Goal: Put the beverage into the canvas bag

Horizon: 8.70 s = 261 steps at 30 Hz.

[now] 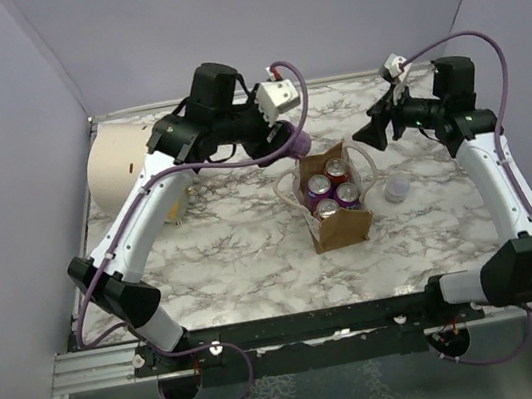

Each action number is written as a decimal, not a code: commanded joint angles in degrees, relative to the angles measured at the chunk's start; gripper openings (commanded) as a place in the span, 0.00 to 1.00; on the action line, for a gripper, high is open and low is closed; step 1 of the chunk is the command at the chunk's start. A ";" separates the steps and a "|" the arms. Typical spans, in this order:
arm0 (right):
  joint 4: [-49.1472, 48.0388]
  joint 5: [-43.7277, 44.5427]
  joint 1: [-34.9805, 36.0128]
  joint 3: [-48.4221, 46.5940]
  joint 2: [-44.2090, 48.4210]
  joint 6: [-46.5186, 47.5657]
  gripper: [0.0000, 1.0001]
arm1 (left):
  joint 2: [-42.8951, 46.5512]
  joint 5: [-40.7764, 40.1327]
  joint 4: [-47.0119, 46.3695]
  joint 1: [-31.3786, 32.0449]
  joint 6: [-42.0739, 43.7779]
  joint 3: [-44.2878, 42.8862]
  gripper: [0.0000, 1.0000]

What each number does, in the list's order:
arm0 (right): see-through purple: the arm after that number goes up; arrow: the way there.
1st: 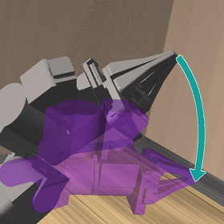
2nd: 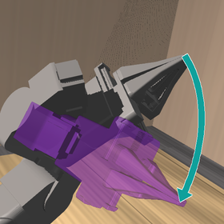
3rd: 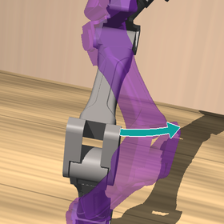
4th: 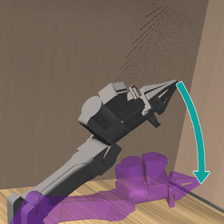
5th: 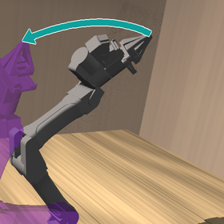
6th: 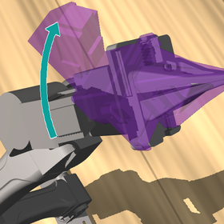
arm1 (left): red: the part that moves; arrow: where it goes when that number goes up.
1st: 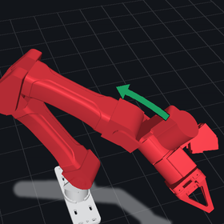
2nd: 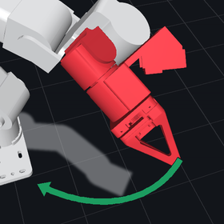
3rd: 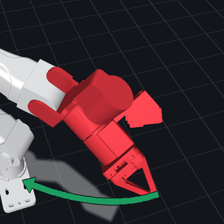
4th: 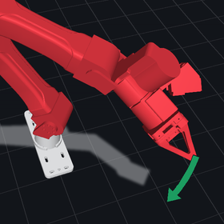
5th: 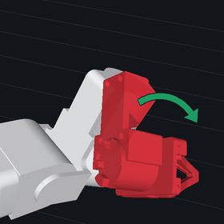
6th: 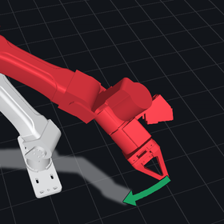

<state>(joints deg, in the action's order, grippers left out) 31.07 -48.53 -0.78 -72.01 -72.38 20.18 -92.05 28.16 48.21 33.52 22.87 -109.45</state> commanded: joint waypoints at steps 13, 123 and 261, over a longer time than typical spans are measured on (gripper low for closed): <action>14.05 -9.51 5.11 -17.55 -26.72 19.06 0.72 | -4.74 7.34 -8.64 5.73 -0.27 3.09 0.00; -0.83 -5.87 8.64 -13.18 -34.16 0.53 0.05 | -31.71 -17.97 3.22 10.68 3.33 -11.73 0.16; -3.67 50.63 7.30 -2.41 6.86 -6.48 1.00 | 19.95 -30.29 -31.64 -20.64 -12.54 27.06 0.99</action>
<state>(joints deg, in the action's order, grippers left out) 29.78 0.38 7.40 -74.96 -68.14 15.46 -73.87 -1.15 18.50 14.06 11.77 -82.83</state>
